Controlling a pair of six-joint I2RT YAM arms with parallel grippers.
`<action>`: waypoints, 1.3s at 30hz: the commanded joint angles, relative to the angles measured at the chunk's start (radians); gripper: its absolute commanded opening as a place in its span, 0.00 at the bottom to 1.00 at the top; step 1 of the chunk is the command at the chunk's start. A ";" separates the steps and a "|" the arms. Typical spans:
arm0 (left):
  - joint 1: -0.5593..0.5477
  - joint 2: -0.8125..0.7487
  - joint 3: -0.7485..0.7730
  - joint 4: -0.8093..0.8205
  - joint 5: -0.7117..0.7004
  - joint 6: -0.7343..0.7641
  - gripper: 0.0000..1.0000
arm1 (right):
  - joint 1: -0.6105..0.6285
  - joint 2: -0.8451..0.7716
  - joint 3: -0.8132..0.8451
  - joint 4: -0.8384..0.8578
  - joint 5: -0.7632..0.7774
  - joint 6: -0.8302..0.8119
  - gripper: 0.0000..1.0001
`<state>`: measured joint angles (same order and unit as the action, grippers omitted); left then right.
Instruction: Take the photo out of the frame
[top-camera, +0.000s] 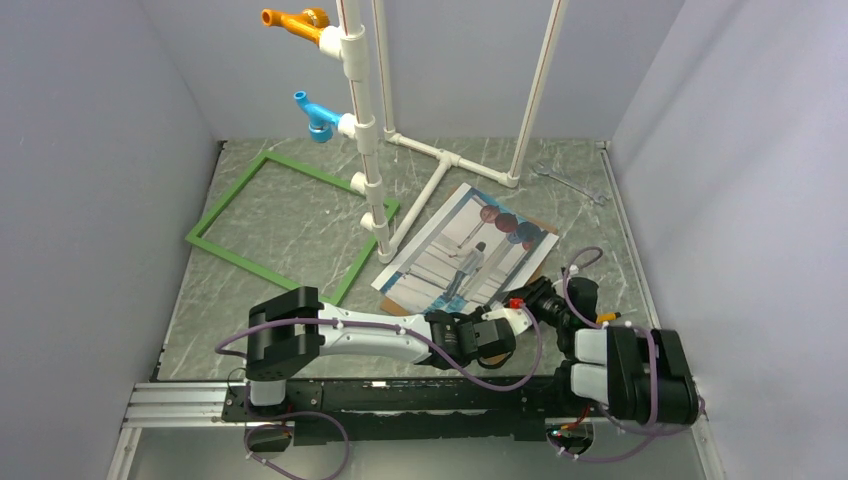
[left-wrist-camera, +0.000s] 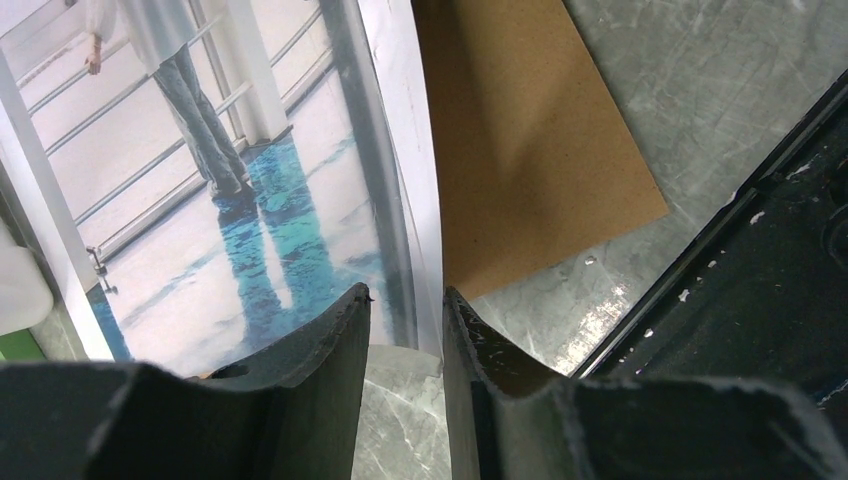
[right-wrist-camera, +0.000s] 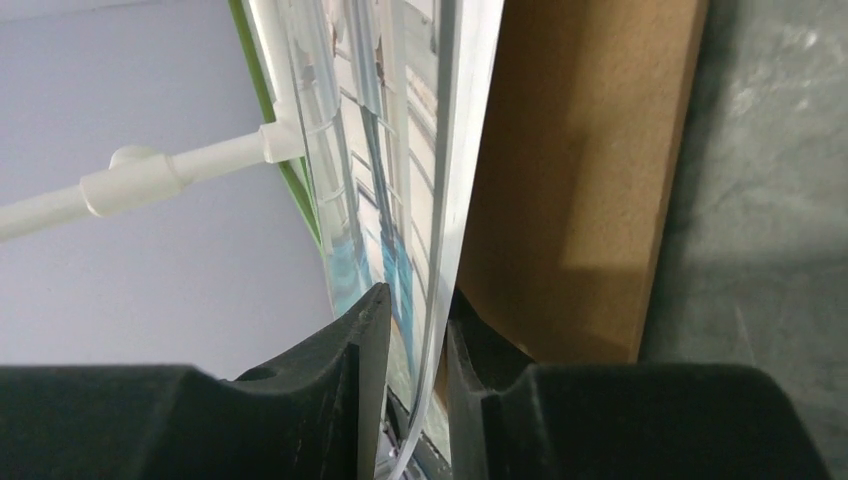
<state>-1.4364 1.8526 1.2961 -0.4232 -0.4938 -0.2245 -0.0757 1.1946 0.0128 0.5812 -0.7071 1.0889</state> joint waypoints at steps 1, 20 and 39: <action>0.016 -0.051 0.002 -0.009 -0.032 0.001 0.36 | 0.006 0.130 -0.011 0.288 0.013 0.004 0.27; 0.011 -0.181 -0.067 0.039 0.114 -0.056 0.86 | -0.033 0.798 0.044 0.999 -0.074 0.078 0.00; 0.073 -0.498 -0.151 0.065 0.186 -0.102 0.89 | -0.061 0.288 0.132 -0.092 -0.027 -0.185 0.00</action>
<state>-1.3804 1.3876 1.1618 -0.3824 -0.3264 -0.3054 -0.1341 1.6146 0.0937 0.9024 -0.7849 1.0561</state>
